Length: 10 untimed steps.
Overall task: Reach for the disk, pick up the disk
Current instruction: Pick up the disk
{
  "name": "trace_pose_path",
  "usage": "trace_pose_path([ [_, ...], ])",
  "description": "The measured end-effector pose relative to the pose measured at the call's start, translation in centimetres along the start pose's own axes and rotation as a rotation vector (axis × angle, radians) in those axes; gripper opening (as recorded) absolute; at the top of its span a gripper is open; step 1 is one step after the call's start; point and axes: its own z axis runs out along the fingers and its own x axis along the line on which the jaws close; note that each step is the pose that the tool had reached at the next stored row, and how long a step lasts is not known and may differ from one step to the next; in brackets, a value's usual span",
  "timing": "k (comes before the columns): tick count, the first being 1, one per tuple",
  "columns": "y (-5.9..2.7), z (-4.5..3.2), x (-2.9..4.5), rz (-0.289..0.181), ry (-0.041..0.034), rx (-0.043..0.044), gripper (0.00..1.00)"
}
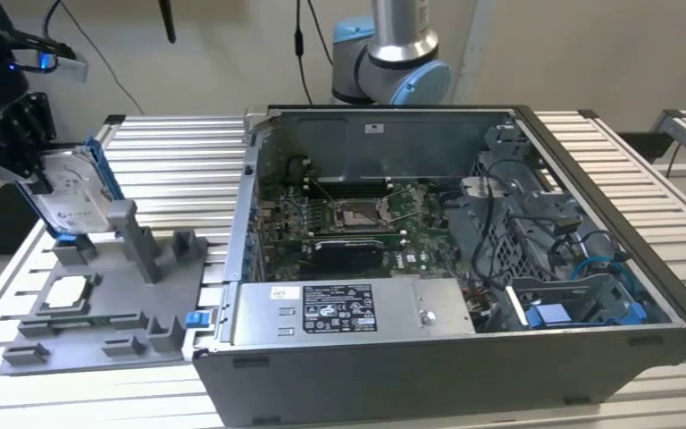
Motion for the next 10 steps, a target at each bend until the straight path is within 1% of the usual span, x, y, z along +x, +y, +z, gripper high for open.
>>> trace_pose_path([
  [10, 0.03, -2.71, -0.11, 0.000, 0.0067, -0.0001, 0.00],
])
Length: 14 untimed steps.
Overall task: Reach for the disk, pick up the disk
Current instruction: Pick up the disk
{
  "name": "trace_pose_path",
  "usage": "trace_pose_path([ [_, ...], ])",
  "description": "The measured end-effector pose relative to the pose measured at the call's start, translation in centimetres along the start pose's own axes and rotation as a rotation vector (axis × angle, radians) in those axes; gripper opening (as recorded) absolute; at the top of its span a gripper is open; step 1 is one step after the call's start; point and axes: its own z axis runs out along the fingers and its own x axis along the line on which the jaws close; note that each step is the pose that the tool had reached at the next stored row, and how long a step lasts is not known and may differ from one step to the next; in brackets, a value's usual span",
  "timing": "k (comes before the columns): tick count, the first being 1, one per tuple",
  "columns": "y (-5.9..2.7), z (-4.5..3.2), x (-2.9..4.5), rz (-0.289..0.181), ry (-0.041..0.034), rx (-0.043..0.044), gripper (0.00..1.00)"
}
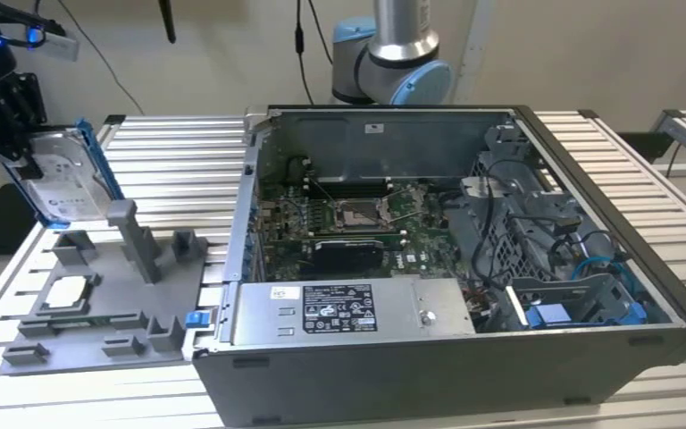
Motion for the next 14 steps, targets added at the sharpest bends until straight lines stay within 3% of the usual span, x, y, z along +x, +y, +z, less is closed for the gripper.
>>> trace_pose_path([
  [14, 0.05, -4.46, -0.13, 0.000, 0.0083, 0.0000, 0.00],
])
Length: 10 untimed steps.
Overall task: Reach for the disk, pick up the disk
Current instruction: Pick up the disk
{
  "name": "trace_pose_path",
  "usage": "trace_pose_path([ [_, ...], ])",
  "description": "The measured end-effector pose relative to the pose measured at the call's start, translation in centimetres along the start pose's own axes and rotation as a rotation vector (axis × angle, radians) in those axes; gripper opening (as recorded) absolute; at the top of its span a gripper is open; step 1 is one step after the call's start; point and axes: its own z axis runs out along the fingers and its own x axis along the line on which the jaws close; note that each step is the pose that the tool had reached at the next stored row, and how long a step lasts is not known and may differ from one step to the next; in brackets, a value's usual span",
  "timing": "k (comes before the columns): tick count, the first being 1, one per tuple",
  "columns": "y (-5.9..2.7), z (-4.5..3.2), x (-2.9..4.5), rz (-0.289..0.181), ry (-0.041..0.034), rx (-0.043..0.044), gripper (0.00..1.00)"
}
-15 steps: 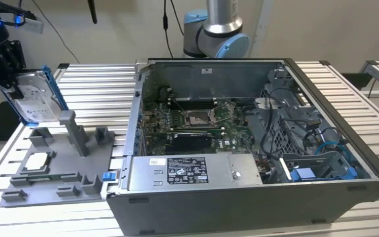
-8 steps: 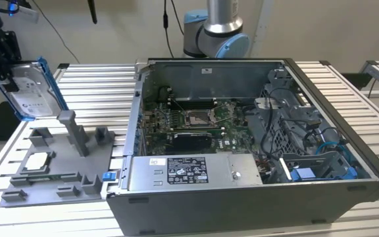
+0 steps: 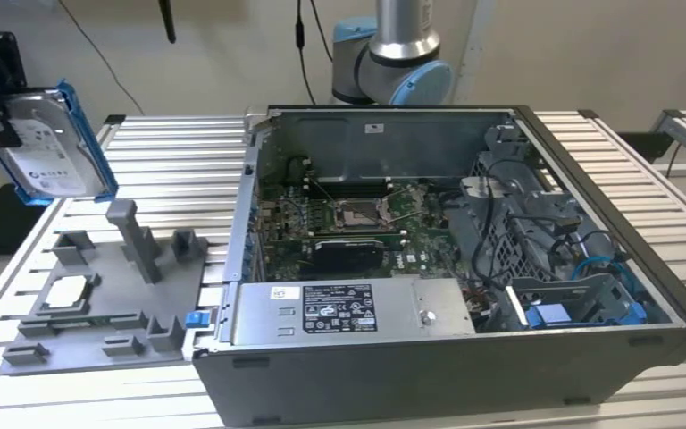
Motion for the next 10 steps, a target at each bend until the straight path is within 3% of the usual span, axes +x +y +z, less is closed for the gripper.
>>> trace_pose_path([
  [10, 0.04, -3.53, -0.07, 0.000, 0.0072, -0.0003, 0.00],
])
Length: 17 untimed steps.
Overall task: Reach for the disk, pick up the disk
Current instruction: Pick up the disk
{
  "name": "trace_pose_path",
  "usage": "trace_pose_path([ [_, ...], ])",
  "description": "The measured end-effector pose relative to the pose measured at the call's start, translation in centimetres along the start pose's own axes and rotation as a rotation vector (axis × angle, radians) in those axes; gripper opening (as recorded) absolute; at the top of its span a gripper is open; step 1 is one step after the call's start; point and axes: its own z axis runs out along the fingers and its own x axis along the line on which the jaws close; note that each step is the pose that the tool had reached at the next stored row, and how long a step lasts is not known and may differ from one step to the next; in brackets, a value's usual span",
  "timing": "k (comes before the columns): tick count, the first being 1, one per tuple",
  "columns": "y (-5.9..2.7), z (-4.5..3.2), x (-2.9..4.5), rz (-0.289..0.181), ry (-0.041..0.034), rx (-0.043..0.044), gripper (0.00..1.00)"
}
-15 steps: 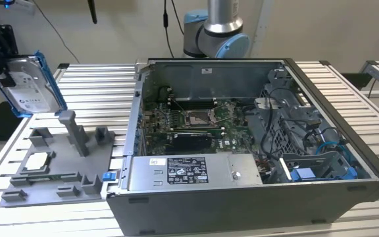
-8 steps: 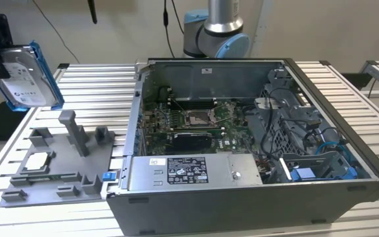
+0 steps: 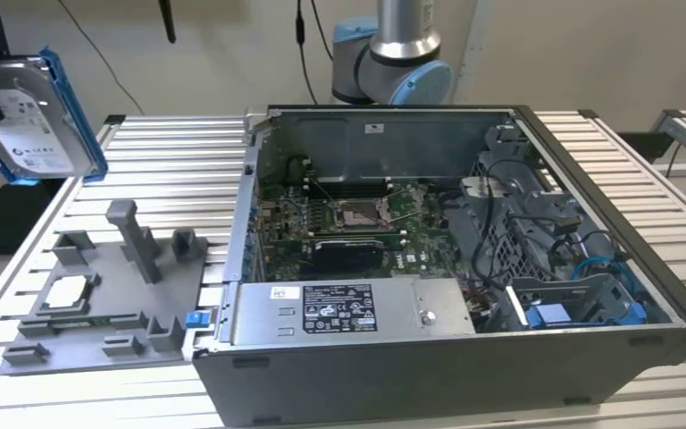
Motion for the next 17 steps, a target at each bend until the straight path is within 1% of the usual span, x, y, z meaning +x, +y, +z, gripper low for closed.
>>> trace_pose_path([
  [9, 0.04, -3.27, -0.04, 0.000, 0.0084, 0.0001, 0.00],
  [17, 0.07, -5.65, -0.07, 0.000, 0.0158, -0.0001, 0.00],
])
